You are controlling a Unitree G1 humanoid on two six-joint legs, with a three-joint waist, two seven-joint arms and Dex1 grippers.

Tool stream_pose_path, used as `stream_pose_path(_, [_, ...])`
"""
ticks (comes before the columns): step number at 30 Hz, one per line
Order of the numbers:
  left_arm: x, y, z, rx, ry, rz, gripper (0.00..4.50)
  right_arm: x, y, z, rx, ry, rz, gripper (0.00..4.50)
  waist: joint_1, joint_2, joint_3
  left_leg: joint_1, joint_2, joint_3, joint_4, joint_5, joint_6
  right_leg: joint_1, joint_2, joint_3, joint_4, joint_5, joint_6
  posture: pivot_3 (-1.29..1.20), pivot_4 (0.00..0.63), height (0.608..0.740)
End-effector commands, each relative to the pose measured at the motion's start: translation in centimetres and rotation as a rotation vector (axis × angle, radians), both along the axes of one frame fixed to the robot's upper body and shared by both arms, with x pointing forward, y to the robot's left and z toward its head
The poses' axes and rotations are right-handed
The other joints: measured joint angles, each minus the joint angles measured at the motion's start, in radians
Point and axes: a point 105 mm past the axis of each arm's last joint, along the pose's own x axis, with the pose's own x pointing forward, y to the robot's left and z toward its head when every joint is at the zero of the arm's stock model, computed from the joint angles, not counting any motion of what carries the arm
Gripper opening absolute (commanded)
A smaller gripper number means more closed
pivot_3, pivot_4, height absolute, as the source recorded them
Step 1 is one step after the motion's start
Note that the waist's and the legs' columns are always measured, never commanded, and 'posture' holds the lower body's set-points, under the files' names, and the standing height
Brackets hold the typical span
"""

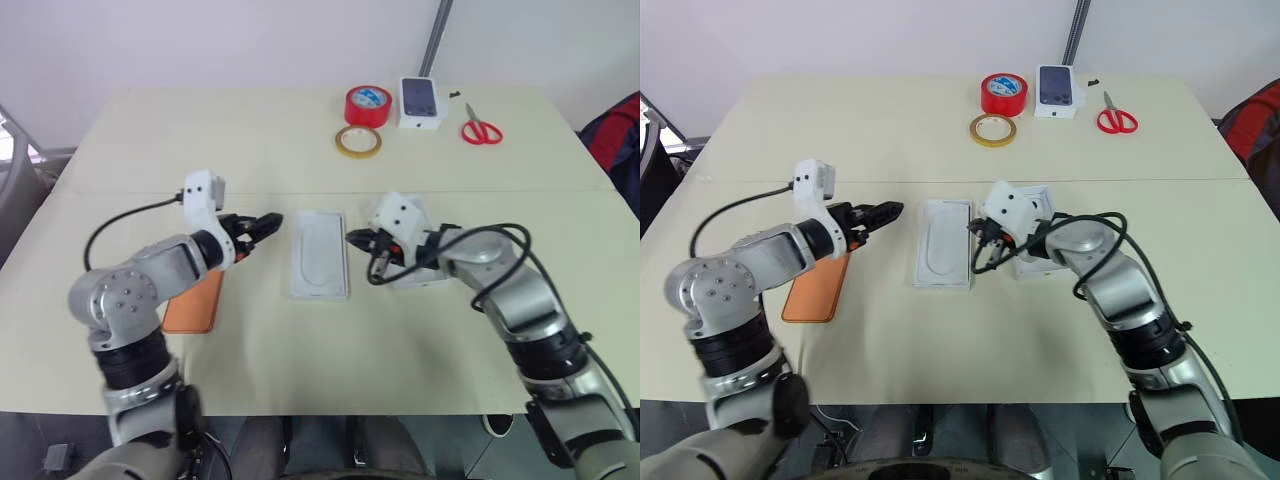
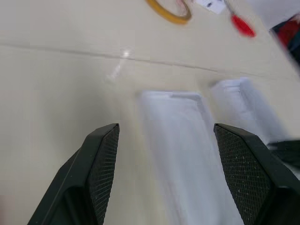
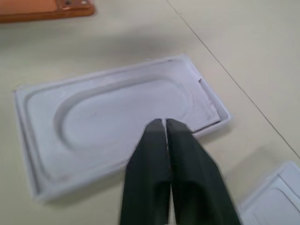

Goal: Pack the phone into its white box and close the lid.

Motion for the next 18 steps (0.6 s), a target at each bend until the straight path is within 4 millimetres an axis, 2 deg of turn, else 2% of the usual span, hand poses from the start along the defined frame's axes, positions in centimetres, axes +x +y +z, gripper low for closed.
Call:
stream_pose_path(1, [-0.4, 0.9, -0.3, 0.24, -0.137, -0.075, 3.38, 1.6, 1.3, -0.3, -0.014, -0.036, -0.075, 0.04, -0.001, 0.0, 0.0, 0.0, 0.0, 0.0, 0.0, 0.0, 0.0, 0.0, 0.0, 0.0, 0.0, 0.0, 0.0, 0.0, 0.15, 0.74])
stream_pose_path(4, [-1.0, 2.0, -1.7, 0.347, -0.164, -0.14, 3.38, 3.1, 2.2, -0.8, -0.017, -0.04, -0.137, 0.04, 0.0, 0.001, 0.0, 0.0, 0.0, 0.001, -0.002, 0.0, 0.0, -0.001, 0.0, 0.001, 0.0, 0.0, 0.0, 0.0, 0.15, 0.74])
stream_pose_path(10, [-1.6, 3.4, -2.6, 0.332, -0.16, -0.155, 3.38, 4.9, 4.6, -1.2, -0.033, -0.067, -0.172, 0.04, 0.002, 0.001, 0.0, -0.001, 0.0, 0.001, -0.002, 0.0, 0.0, -0.002, -0.001, 0.0, 0.0, 0.0, 0.0, 0.0, 0.15, 0.74])
stream_pose_path(15, [-2.7, 3.0, -2.4, 0.284, -0.177, -0.21, 3.38, 5.7, 5.3, -2.1, -0.072, -0.07, -0.198, 0.04, -0.004, 0.001, 0.0, -0.001, 0.0, 0.001, -0.004, 0.0, 0.0, -0.003, -0.001, 0.001, 0.001, 0.0, 0.0, 0.0, 0.15, 0.74])
stream_pose_path(18, [-3.7, 2.6, -2.2, 0.253, -0.179, -0.26, 3.38, 6.0, 4.9, -2.5, -0.11, -0.081, -0.217, 0.04, -0.004, 0.001, 0.0, -0.001, 0.0, 0.001, -0.004, 0.0, 0.001, -0.003, -0.001, 0.001, 0.001, 0.0, 0.0, 0.0, 0.15, 0.74])
